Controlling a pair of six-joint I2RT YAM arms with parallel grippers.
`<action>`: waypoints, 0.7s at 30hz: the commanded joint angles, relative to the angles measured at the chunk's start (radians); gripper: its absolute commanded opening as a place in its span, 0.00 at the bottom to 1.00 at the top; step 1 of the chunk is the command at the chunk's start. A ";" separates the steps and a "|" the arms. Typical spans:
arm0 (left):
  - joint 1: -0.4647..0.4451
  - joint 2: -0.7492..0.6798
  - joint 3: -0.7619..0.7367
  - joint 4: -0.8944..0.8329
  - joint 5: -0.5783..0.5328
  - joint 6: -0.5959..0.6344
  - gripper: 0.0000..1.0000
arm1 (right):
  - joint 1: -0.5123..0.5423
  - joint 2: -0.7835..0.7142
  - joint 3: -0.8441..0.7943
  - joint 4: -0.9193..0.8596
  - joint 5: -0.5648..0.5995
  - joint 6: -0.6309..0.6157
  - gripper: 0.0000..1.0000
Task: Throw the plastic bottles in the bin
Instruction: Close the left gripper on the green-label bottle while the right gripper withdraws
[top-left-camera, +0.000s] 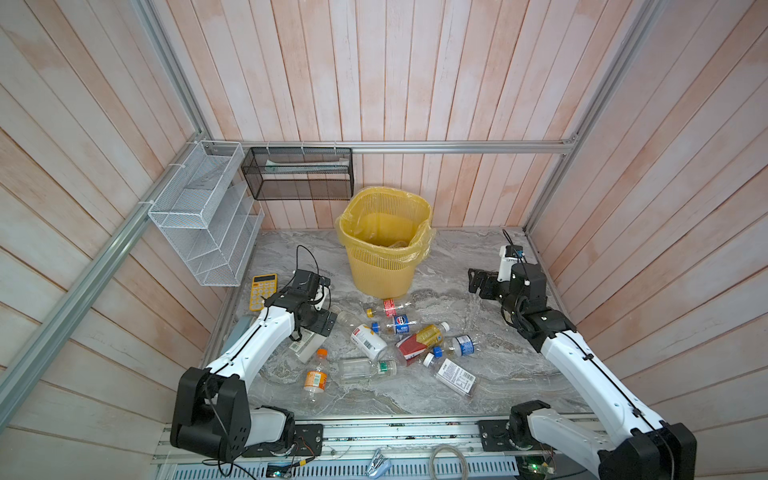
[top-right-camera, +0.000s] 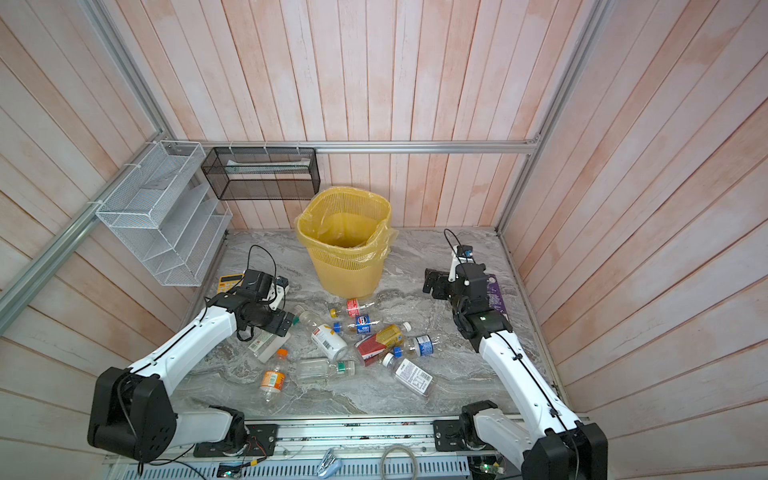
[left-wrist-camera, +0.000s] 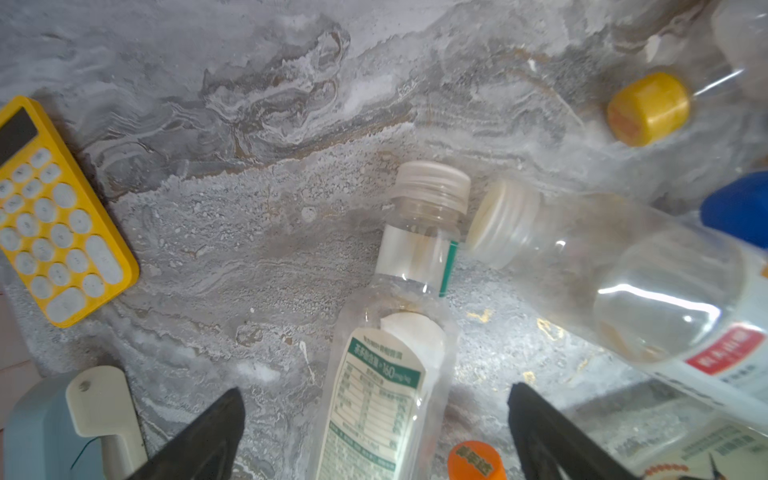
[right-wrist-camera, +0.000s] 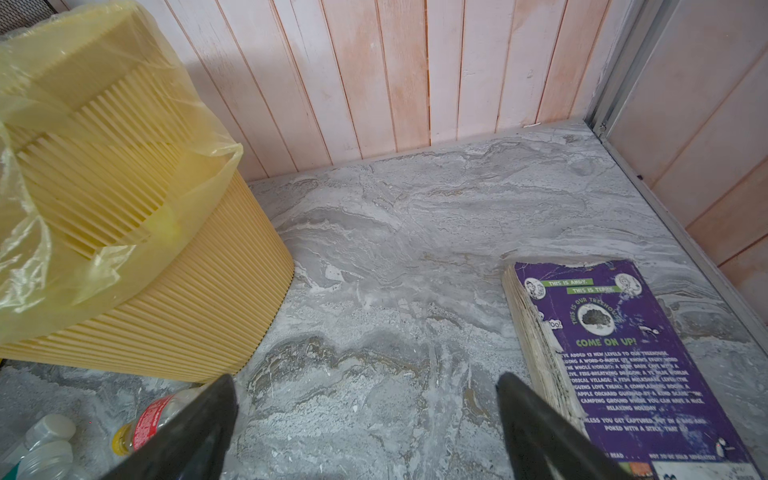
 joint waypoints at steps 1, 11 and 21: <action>0.012 0.051 0.009 0.025 0.029 0.018 1.00 | -0.013 -0.007 -0.013 0.018 0.001 -0.026 0.98; 0.017 0.121 0.000 0.021 0.053 0.026 1.00 | -0.046 -0.014 -0.028 0.017 -0.014 -0.043 0.99; 0.021 0.231 0.016 0.003 0.009 0.023 1.00 | -0.065 0.001 -0.041 0.032 -0.025 -0.053 0.99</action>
